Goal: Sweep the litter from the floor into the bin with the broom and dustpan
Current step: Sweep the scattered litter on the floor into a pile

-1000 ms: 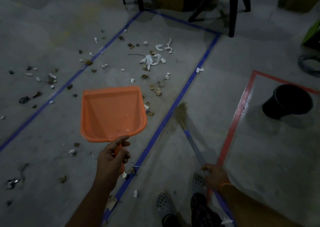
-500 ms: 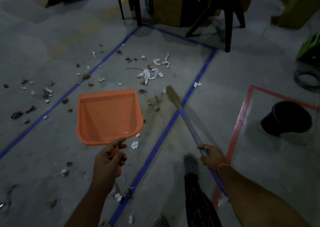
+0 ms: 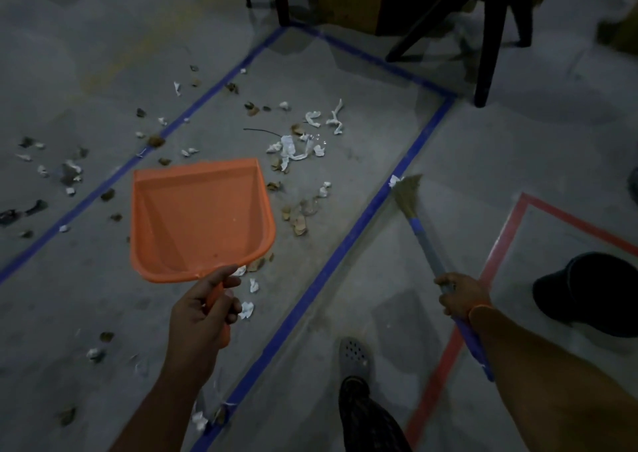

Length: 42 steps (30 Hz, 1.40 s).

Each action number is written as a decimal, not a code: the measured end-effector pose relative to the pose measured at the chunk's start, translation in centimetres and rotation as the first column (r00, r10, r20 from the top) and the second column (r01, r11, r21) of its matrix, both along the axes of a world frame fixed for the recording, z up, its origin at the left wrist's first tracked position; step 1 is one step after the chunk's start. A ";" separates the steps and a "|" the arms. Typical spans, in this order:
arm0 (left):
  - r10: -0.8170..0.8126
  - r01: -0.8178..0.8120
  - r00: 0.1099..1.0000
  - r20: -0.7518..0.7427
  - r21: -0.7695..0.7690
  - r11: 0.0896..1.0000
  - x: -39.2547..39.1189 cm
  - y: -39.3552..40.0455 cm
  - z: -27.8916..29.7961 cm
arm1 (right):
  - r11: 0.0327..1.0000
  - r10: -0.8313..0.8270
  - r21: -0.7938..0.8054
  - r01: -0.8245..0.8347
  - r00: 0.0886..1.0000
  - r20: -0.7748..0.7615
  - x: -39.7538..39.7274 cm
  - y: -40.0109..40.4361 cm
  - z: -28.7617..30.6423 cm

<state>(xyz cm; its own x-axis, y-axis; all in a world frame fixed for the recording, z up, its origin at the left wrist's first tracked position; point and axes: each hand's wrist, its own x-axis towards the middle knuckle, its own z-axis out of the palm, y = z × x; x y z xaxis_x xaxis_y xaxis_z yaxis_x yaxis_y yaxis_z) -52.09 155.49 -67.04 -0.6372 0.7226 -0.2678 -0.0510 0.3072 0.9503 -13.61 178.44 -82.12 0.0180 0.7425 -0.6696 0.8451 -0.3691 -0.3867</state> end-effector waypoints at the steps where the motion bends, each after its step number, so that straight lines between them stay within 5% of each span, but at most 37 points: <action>1: 0.007 -0.007 1.000 0.003 -0.002 1.000 0.0 0.7 0.0 | 0.998 0.062 -0.012 -0.062 0.998 0.016 -0.6 0.3 -0.4; 7: 0.075 -0.075 0.997 0.014 -0.005 0.997 -0.7 1.8 0.2 | 0.894 0.445 -0.038 -0.446 0.895 -0.028 -7.9 -1.8 -2.2; 12: 0.156 -0.156 0.988 0.010 -0.039 0.987 -1.5 -1.0 0.4 | 0.807 0.575 -0.062 -0.588 0.805 -0.147 -15.8 -5.2 -3.7; 21: 0.249 -0.248 0.968 0.020 -0.037 0.968 -3.4 -9.5 0.3 | 0.746 0.660 0.090 -0.659 0.716 -0.227 -17.8 -11.0 -2.7; 27: 0.234 -0.233 0.972 0.034 -0.028 0.972 -3.3 -16.2 0.5 | 0.855 0.513 0.163 -0.492 0.848 -0.134 -11.8 -16.8 -1.5; 33: 0.242 -0.241 0.969 0.040 -0.035 0.970 -2.9 -22.0 1.0 | 0.934 0.358 0.019 -0.357 0.932 -0.061 -9.2 -24.8 -2.5; 42: 0.340 -0.339 0.941 0.007 -0.061 0.939 -4.4 -27.6 0.4 | 0.825 0.542 -0.053 -0.563 0.813 -0.214 -20.9 -27.7 -2.0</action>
<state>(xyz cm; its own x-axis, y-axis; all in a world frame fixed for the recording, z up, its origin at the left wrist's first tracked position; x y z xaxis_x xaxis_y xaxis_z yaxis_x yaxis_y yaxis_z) -56.46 127.93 -66.69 -0.8368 0.4474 -0.3155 -0.1775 0.3235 0.9294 -34.55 150.76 -84.08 -0.5021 0.5123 -0.6967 0.8382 0.0900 -0.5379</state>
